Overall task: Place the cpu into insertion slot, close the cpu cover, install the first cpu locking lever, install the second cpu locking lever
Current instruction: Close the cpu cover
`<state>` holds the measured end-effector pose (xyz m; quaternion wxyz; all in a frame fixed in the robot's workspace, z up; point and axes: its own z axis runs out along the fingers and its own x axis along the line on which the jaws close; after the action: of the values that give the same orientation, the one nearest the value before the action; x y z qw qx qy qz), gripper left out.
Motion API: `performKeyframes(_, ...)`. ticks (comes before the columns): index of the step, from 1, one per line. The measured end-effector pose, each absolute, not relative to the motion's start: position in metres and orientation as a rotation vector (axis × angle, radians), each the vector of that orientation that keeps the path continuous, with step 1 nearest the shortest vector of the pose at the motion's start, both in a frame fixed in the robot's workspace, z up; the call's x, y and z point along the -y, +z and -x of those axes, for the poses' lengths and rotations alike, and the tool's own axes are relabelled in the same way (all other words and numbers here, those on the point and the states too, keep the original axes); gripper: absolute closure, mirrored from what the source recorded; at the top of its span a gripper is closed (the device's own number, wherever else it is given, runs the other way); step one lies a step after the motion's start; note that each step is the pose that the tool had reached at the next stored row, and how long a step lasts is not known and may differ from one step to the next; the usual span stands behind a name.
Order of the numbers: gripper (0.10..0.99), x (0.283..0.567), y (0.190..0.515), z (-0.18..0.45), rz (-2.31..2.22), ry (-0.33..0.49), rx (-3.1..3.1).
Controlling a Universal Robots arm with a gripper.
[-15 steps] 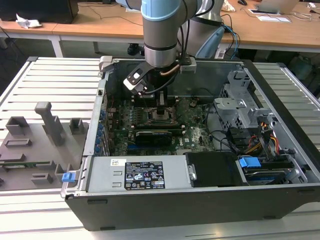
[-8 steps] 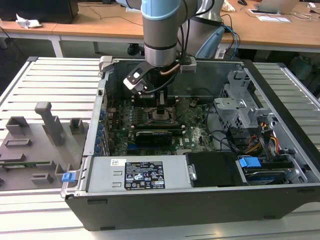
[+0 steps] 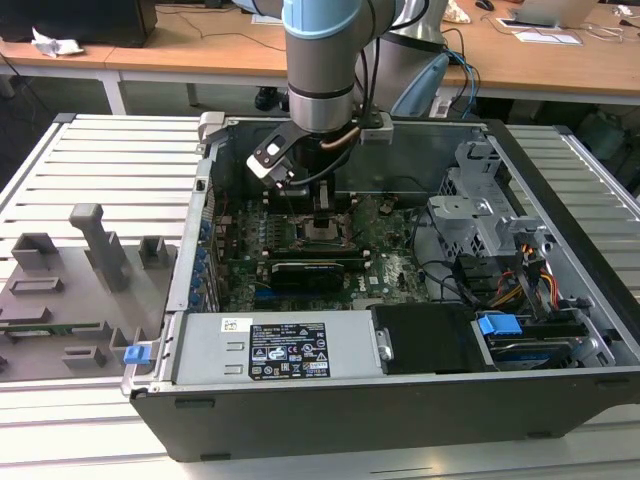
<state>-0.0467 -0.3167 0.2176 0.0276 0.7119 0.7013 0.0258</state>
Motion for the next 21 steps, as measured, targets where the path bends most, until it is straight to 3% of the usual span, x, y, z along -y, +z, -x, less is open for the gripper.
performKeyframes(21, 0.98, 0.3168, 0.2218, 0.0467, -2.199, 0.08, -2.164)
